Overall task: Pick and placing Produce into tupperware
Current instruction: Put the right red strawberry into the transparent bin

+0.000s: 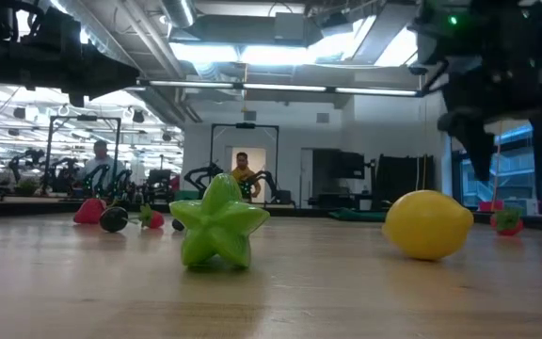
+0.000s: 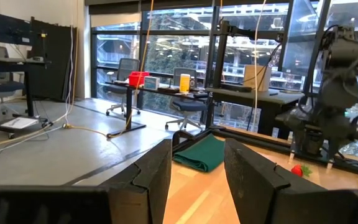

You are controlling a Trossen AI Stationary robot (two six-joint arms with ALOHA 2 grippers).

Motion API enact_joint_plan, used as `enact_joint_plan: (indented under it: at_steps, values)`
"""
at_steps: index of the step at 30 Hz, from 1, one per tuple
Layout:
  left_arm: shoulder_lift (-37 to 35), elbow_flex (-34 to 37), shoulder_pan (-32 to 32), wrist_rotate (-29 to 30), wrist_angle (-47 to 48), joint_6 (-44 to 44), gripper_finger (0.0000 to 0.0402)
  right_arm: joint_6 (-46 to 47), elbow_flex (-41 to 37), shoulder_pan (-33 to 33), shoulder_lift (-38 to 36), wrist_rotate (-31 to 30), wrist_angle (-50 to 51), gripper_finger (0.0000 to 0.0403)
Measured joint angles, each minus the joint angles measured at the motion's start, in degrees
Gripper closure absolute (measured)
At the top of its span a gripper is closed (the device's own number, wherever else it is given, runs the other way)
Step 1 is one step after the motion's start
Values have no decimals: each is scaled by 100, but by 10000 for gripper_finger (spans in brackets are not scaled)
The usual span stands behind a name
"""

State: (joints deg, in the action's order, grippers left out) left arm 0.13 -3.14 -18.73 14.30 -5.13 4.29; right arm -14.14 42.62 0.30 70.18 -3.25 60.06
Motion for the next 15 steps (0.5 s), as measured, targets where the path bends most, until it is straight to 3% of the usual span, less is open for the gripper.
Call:
enact_joint_plan:
  at_steps: [5, 11, 15]
  values:
    - [1, 0, 0, 1, 0, 5, 262, -56, -267, 67, -3, -1041, -645, 71]
    - [0, 0, 0, -1, 0, 11, 262, -477, -392, 72, -1, -291, -674, 108]
    - [1, 0, 0, 0, 0, 13, 262, -526, -427, 72, -3, -266, -772, 117]
